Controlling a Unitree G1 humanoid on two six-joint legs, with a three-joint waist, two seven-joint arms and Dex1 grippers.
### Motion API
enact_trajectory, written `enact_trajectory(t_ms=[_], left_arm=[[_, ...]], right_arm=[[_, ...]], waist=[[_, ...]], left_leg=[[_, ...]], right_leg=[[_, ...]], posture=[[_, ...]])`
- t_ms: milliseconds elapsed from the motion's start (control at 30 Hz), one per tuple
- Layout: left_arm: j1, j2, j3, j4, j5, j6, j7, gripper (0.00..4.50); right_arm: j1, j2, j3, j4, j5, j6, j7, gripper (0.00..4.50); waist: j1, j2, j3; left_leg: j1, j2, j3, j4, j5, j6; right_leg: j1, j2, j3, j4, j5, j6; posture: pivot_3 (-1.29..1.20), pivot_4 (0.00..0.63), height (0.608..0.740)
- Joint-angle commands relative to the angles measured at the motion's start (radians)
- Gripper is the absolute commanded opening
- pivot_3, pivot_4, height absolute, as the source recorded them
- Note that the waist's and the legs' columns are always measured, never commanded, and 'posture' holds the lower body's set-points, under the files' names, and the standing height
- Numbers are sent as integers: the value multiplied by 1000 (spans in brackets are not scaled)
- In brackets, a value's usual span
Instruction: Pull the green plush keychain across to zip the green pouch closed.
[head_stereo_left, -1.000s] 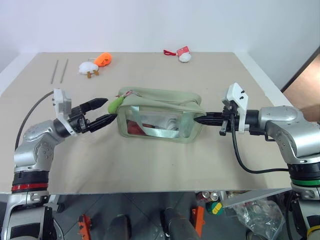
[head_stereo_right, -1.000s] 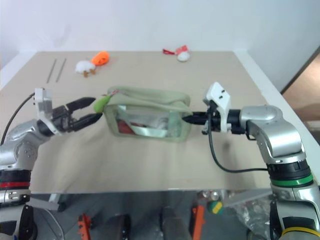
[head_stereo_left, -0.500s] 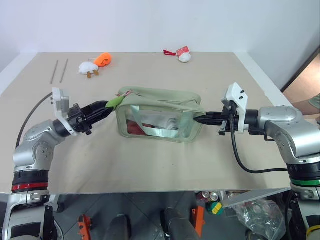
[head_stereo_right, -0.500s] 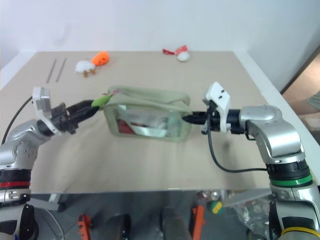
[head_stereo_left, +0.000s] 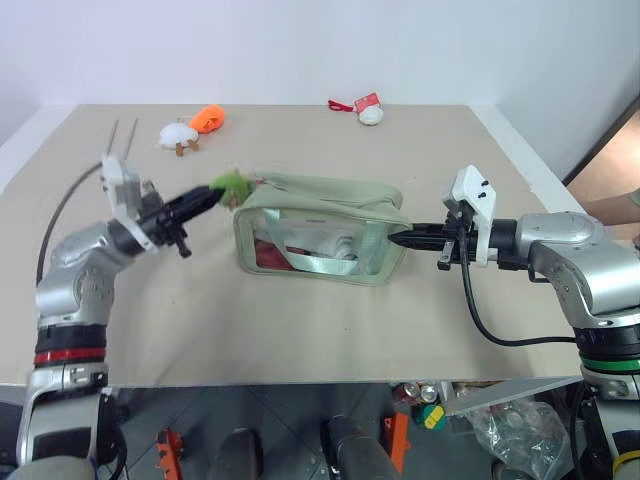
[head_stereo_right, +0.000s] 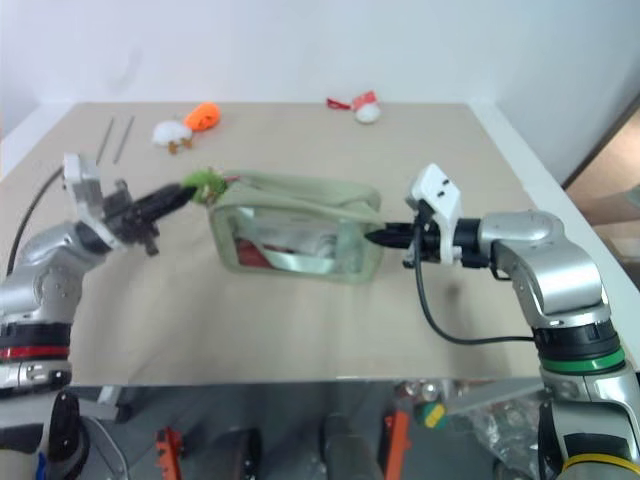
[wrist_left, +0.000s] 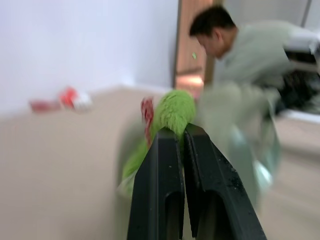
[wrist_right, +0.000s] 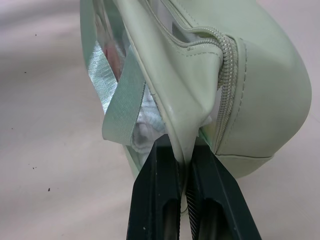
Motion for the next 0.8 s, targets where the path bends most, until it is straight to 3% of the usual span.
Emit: enact_trajectory(t_ms=[33, 367, 567, 700, 800], left_arm=[[-71, -32, 1, -63, -16, -34, 17, 44], [-98, -57, -169, -103, 57, -46, -106, 44], [-112, -65, -158, -52, 63, -40, -93, 1864], [-114, -60, -130, -68, 14, -2, -99, 3374], [-121, -49, -82, -96, -66, 78, -86, 3553]], right_arm=[[-11, 1, -4, -24, 4, 2, 1, 0], [-1, -4, -20, -46, 10, 13, -12, 0], [11, -7, -31, -62, 17, 23, -24, 0], [11, -4, -30, -62, 17, 24, -28, 0], [5, 0, -26, -58, 18, 23, -28, 0]], waist=[[0, 0, 0], [-1, 0, 0], [-1, 0, 0], [-1, 0, 0], [-2, 0, 0]], left_leg=[[0, 0, 0, 0, 0, 0], [0, 0, 0, 0, 0, 0], [0, 0, 0, 0, 0, 0], [0, 0, 0, 0, 0, 0], [0, 0, 0, 0, 0, 0]], right_leg=[[0, 0, 0, 0, 0, 0], [0, 0, 0, 0, 0, 0], [0, 0, 0, 0, 0, 0], [0, 0, 0, 0, 0, 0], [0, 0, 0, 0, 0, 0]], posture=[[0, 150, 740], [0, 150, 740], [0, 150, 740], [0, 150, 740], [0, 150, 740]])
